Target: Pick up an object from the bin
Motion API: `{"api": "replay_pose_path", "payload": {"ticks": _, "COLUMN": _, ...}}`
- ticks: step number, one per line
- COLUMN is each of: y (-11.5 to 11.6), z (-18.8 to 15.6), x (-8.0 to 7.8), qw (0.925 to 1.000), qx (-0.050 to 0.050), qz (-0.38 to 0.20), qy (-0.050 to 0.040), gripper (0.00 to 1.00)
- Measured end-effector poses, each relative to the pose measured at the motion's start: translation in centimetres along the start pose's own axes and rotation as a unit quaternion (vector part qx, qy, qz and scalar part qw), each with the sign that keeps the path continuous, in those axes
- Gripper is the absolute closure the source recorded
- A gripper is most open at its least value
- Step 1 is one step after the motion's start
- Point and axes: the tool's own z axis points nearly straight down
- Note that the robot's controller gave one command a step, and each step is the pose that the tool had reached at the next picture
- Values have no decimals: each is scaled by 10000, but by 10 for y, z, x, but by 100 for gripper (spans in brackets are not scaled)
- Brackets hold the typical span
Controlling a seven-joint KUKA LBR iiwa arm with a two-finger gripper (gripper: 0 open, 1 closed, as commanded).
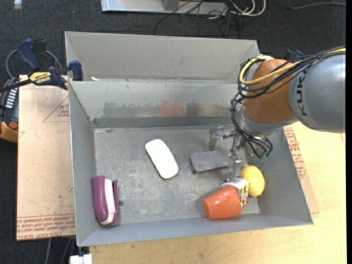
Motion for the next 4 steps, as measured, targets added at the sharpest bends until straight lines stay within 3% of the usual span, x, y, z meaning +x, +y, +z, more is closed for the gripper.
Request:
{"api": "replay_pose_path", "payload": {"ticks": 1, "y": 23, "z": -72, "x": 17, "qw": 9996, "qx": 13, "qz": 269, "qy": -51, "gripper": 0}}
{"api": "replay_pose_path", "payload": {"ticks": 2, "y": 25, "z": -10, "x": -11, "qw": 9991, "qx": -6, "qz": -432, "qy": -11, "gripper": 0}}
{"api": "replay_pose_path", "payload": {"ticks": 3, "y": 52, "z": 18, "x": 11, "qw": 9967, "qx": -1, "qz": 808, "qy": -54, "gripper": 0}}
{"api": "replay_pose_path", "payload": {"ticks": 4, "y": 29, "z": 16, "x": -10, "qw": 9975, "qx": -4, "qz": -701, "qy": -37, "gripper": 100}}
